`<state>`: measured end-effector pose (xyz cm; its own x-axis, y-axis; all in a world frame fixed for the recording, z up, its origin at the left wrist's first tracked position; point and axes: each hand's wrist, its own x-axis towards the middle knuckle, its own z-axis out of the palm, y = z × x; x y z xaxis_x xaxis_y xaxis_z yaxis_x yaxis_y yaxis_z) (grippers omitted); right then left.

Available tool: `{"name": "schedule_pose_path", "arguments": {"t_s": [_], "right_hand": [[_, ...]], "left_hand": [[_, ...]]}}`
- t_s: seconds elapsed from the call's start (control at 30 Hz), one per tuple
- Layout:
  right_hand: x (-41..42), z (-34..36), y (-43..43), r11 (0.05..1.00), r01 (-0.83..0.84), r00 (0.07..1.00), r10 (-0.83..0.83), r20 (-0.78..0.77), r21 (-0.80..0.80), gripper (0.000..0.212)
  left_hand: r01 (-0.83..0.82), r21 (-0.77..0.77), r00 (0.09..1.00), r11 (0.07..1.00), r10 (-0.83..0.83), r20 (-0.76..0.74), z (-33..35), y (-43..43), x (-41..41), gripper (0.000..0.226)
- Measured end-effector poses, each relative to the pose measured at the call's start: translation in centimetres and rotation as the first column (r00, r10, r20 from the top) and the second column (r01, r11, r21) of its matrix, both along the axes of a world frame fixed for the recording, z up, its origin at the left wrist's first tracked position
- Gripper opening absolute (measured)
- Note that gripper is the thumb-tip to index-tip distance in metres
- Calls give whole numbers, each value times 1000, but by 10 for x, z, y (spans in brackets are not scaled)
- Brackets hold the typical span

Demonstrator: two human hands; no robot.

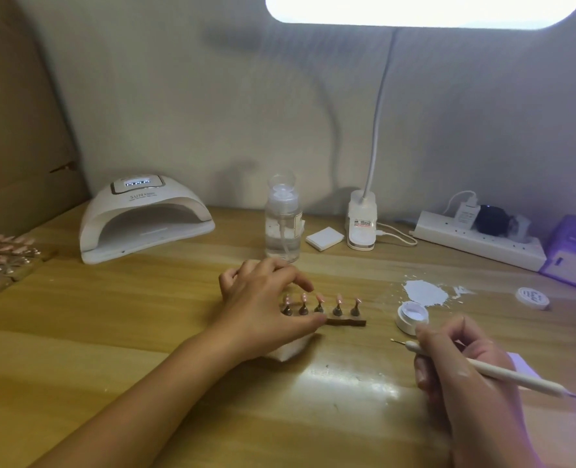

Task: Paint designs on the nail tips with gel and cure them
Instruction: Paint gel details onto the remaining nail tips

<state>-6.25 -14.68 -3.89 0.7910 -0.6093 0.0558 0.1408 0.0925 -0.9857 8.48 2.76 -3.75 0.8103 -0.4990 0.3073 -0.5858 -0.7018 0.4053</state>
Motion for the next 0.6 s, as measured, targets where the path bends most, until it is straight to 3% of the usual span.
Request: {"name": "schedule_pose_path", "arguments": {"t_s": [0.2,0.4,0.47,0.53,0.6], "right_hand": [[3,0,-1,998,46,996,-49,74,37,29],[8,3,-20,983,122,985,-103,138,-136,18],[11,2,-31,969,158,983,-136,120,-192,14],[14,1,-40,951,181,983,-166,80,-253,16],[18,-2,-45,943,178,984,-173,44,-282,23]], "left_hand": [[7,81,984,997,-21,180,6,-14,-8,20],[19,158,945,987,-69,320,11,-19,-21,2],[26,203,913,979,-106,395,16,-21,-29,6],[93,165,874,982,-160,458,19,-24,-39,6],[225,125,869,966,-257,423,20,-29,-52,3]]}}
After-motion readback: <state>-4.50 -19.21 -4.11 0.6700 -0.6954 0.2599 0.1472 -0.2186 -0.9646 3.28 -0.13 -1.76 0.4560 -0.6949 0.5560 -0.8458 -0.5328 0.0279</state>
